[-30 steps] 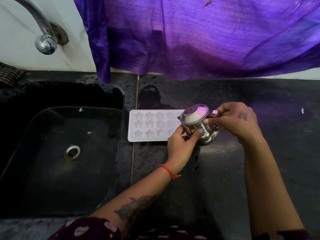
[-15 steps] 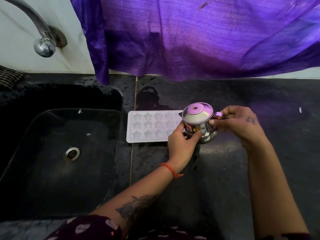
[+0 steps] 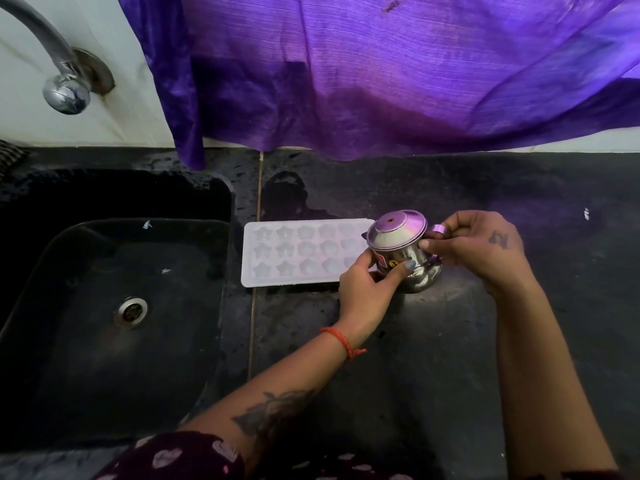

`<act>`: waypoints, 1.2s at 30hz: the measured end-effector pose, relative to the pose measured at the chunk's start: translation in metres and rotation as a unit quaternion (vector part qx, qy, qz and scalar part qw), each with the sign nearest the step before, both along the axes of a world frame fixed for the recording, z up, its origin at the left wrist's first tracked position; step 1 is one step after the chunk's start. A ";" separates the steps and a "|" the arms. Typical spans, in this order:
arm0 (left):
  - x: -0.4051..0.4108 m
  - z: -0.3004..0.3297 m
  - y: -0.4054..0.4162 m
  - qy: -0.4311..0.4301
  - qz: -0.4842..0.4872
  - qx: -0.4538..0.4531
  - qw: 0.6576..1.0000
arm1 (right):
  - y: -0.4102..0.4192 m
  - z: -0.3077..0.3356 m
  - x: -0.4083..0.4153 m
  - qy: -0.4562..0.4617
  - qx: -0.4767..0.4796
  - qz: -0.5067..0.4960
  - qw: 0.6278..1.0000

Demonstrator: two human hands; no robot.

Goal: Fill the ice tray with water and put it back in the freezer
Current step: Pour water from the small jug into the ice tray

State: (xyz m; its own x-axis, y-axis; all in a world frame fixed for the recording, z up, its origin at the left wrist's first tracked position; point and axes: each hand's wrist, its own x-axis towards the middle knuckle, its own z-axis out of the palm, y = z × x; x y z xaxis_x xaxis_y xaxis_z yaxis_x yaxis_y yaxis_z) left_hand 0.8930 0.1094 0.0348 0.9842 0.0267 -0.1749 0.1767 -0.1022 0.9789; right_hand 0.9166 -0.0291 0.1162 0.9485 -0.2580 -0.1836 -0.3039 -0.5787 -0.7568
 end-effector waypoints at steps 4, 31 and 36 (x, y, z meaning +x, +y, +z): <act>0.001 -0.002 0.000 0.006 -0.006 -0.004 1.000 | 0.004 0.003 0.002 -0.003 -0.035 0.007 0.999; 0.004 -0.004 -0.006 0.040 0.010 -0.035 0.999 | 0.006 0.007 0.006 0.004 -0.074 0.026 0.997; 0.003 -0.004 -0.006 0.036 0.009 -0.032 0.999 | 0.003 0.006 0.007 0.004 -0.067 0.027 0.997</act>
